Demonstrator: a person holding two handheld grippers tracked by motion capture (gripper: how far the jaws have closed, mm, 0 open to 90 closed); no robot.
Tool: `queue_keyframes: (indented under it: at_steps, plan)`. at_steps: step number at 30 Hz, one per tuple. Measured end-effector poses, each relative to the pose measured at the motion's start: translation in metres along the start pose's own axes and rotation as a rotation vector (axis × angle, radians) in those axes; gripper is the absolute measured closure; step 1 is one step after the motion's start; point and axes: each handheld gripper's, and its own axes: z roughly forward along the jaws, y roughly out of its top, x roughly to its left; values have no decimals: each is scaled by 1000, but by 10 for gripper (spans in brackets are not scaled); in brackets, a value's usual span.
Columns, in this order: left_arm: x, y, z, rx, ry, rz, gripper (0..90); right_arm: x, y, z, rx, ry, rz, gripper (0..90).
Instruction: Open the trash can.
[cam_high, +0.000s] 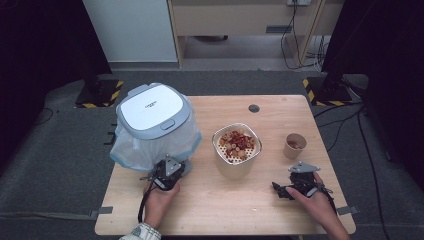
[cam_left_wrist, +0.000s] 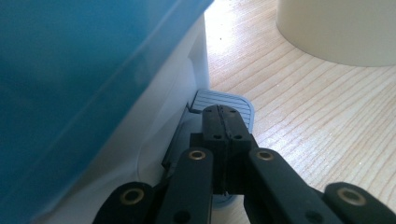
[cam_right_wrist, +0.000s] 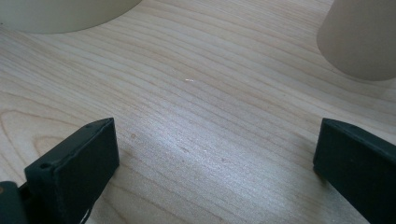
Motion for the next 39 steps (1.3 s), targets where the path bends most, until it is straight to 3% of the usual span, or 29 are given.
queue_keyframes:
  at_steps: [12, 23, 30, 34, 39]
  plan:
    - [-4, -4, 7, 36, 9, 24, 893, 1, 0, 0, 1, -1, 10, 6]
    - [-3, -5, 7, 32, 5, 17, 892, 0, 0, -1, 7, -2, 11, 7]
    - [-3, -5, 8, 31, 4, 13, 892, -2, 4, -3, 11, 28, 10, 56]
    - [-2, -5, 8, 30, 2, 11, 892, -3, 6, -6, -19, 20, 17, 54]
    - [-3, -5, 8, 31, 4, 14, 892, -10, 6, -11, -34, -25, 34, 61]
